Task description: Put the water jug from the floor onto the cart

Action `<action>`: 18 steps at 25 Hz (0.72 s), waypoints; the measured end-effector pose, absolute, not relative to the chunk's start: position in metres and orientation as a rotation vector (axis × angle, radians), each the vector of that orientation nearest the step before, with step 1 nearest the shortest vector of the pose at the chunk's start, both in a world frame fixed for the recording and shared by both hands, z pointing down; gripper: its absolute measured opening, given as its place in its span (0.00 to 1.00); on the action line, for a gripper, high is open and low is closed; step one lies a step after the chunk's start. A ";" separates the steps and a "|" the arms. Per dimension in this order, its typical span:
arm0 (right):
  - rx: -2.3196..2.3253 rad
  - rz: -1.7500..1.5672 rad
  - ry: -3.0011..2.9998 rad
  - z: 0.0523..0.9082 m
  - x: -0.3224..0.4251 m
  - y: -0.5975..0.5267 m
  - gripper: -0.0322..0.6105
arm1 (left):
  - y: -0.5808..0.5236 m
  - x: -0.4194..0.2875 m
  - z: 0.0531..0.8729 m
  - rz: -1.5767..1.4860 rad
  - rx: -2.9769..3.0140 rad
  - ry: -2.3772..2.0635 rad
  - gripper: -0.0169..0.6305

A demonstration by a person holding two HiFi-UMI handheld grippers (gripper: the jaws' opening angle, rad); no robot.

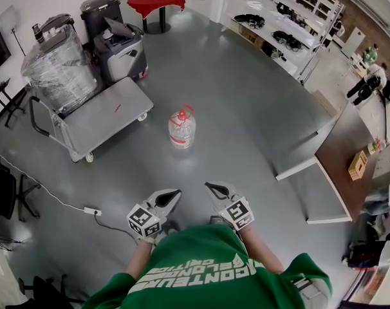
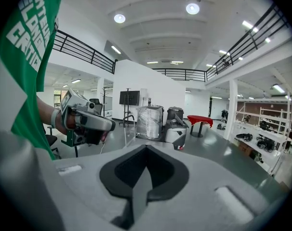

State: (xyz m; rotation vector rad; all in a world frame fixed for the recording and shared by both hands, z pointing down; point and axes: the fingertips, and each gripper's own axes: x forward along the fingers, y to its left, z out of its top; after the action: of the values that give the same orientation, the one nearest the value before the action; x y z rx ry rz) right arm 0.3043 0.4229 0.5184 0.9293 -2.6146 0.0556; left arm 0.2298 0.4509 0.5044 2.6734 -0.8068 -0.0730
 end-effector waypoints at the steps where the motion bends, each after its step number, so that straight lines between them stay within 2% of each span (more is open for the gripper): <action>1: 0.930 0.056 -2.613 0.518 0.299 0.423 0.04 | 0.451 0.226 0.504 -0.077 2.673 -0.803 0.04; 18: 0.909 0.058 -2.572 0.528 0.243 0.431 0.04 | 0.458 0.166 0.521 -0.092 2.615 -0.793 0.04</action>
State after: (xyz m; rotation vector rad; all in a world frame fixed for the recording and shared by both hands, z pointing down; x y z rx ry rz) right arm 0.2434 0.4315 0.5284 0.9088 -2.5718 0.0584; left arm 0.1658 0.4577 0.5211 2.6149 -0.7925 -0.0917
